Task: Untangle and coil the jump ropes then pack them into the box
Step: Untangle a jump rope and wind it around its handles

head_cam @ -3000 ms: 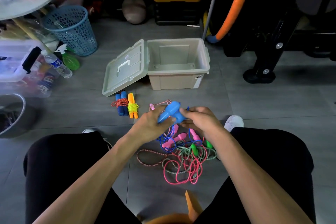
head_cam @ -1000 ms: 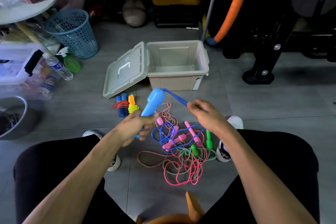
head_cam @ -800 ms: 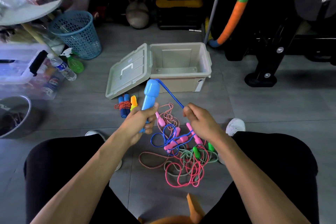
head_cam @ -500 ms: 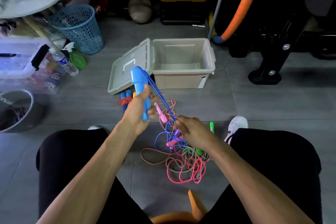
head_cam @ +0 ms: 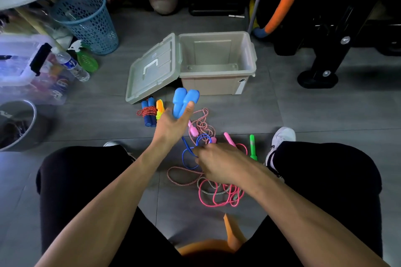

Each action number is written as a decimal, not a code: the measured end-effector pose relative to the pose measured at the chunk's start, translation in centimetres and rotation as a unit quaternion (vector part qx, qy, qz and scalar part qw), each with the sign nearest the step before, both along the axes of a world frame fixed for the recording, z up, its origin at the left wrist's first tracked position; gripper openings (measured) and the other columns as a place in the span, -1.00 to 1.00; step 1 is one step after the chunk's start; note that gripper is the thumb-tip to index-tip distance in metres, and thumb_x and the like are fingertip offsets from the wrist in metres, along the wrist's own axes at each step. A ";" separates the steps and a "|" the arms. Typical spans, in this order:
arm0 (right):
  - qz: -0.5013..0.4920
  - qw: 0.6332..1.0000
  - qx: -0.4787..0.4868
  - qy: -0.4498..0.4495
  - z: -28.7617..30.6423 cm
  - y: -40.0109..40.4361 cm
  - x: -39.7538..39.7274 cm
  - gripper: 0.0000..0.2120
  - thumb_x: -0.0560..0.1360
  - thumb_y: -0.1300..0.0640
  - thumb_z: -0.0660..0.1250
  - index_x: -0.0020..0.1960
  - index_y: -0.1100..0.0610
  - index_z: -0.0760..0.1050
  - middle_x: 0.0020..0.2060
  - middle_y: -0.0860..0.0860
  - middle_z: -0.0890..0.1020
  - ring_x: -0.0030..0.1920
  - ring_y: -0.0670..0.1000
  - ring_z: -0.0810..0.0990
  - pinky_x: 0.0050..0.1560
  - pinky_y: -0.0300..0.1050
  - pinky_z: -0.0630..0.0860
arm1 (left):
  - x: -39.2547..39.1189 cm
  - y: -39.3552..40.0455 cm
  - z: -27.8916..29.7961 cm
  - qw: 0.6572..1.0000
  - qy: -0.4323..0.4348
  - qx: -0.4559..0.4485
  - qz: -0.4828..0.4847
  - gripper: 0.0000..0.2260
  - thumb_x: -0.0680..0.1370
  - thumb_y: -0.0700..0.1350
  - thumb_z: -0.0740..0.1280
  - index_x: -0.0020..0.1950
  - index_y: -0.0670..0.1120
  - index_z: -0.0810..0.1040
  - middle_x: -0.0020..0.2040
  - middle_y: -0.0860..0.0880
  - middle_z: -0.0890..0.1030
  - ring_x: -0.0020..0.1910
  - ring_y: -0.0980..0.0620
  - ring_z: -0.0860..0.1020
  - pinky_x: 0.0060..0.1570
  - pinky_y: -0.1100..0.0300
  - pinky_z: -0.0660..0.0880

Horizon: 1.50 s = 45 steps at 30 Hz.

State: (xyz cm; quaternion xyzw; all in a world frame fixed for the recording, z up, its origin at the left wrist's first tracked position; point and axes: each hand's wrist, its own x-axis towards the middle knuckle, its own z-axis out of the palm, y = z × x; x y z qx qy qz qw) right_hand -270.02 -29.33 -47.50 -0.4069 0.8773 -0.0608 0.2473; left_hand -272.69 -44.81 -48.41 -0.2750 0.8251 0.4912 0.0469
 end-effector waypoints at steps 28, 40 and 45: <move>-0.148 0.986 -0.039 -0.070 2.4 4.4 -6.3 -0.88 0.41 0.03 0.42 -0.28 -0.07 0.53 -0.42 -0.14 0.55 -0.29 -0.04 0.57 -0.25 -0.08 0.51 | 4.1 5.1 -2.8 0.677 -0.044 -0.476 -0.559 -0.67 0.54 -0.08 0.25 0.28 -0.13 0.41 0.26 -0.14 0.52 0.12 -0.17 0.54 -0.01 0.09 0.43; -0.237 0.934 -0.192 -0.189 -0.3 7.7 -12.5 -0.94 0.39 0.08 0.54 -0.14 0.00 0.69 -0.31 -0.07 0.68 -0.29 -0.21 0.52 -0.18 -0.27 0.43 | 3.9 2.4 -3.3 0.859 0.206 -0.274 -0.380 -0.35 0.19 -0.14 0.48 0.21 0.02 0.30 -0.43 -0.02 0.53 -0.51 -0.16 0.51 -0.54 0.25 0.32; -0.298 0.907 -0.239 -0.175 -2.3 8.5 -12.9 -0.83 0.43 0.02 0.49 -0.14 0.13 0.71 -0.47 -0.06 0.61 -0.41 -0.19 0.42 -0.33 -0.24 0.34 | 3.4 2.2 -2.3 0.919 0.271 -0.123 -0.260 -0.53 0.28 -0.15 0.33 0.16 0.12 0.40 -0.37 0.20 0.44 -0.46 0.10 0.38 -0.43 0.31 0.34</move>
